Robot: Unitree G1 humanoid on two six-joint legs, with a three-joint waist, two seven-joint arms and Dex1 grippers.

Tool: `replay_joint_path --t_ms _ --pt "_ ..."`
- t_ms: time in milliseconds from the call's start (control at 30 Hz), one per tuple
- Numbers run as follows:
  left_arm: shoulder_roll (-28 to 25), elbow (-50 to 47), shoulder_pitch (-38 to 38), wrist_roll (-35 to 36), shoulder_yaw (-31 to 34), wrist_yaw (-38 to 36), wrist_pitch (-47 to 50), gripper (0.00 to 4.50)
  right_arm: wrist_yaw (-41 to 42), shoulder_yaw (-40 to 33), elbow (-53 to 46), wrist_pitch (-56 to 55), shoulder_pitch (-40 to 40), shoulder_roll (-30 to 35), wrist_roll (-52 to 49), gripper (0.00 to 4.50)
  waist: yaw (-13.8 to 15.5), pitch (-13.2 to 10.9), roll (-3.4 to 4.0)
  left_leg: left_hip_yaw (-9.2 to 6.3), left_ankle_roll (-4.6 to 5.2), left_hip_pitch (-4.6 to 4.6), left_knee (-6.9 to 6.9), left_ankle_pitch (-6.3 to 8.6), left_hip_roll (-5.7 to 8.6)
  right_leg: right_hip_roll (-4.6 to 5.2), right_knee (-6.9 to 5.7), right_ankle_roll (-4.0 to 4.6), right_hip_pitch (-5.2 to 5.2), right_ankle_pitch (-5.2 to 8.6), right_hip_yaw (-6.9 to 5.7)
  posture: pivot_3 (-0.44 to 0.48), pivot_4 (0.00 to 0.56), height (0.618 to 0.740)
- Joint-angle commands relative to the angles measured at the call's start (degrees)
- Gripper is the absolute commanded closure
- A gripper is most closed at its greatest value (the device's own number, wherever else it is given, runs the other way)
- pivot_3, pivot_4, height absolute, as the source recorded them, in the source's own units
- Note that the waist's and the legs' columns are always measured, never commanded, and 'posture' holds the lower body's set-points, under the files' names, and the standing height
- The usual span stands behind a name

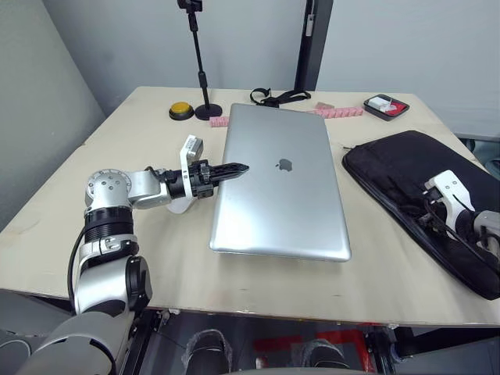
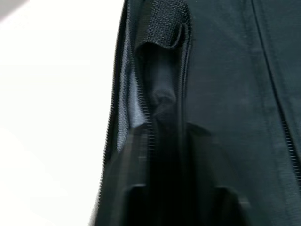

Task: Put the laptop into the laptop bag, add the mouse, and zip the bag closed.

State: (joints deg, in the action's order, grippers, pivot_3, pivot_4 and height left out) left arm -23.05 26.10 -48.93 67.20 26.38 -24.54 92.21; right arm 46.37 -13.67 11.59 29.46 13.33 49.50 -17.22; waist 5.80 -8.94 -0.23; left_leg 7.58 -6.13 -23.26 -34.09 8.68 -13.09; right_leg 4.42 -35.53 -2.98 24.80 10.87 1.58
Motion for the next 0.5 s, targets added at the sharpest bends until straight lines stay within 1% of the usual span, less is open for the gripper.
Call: replay_joint_path --t_ms 33,267,400,500 --pt "0.6 -3.1 -1.4 5.6 3.9 -1.7 0.3 4.17 -0.2 -1.4 -1.7 2.8 -1.7 -0.4 -1.4 4.48 0.0 0.0 0.0 0.0 0.0 0.0 -0.01 0.0 0.0 0.0 -0.01 0.0 0.0 0.0 0.0 0.0 0.15 0.739" --pt "1.6 -3.4 -0.3 5.0 4.1 -1.4 0.3 4.17 -1.5 -3.2 -7.7 7.5 -3.3 -0.4 -3.5 4.48 0.0 0.0 0.0 -0.01 -0.01 0.0 0.02 0.0 -0.01 -0.01 0.01 -0.01 0.01 0.0 -0.01 0.0 0.15 0.739" --pt "3.5 -3.6 -0.1 5.3 3.8 -0.8 0.3 4.17 -1.3 -5.7 -13.0 13.6 -2.3 0.3 -7.8 4.48 0.0 0.0 0.0 -0.01 -0.02 0.0 0.03 0.0 -0.01 -0.01 0.0 -0.02 0.01 -0.01 0.0 0.0 0.15 0.739" --pt "4.8 -3.6 -0.1 5.2 3.8 -0.2 0.3 4.17 -2.7 -7.7 -15.3 19.5 0.3 0.6 -11.0 4.48 0.0 0.0 0.0 -0.01 -0.02 0.0 0.03 0.0 0.0 -0.01 0.0 -0.03 0.03 -0.01 0.01 0.0 0.15 0.739"
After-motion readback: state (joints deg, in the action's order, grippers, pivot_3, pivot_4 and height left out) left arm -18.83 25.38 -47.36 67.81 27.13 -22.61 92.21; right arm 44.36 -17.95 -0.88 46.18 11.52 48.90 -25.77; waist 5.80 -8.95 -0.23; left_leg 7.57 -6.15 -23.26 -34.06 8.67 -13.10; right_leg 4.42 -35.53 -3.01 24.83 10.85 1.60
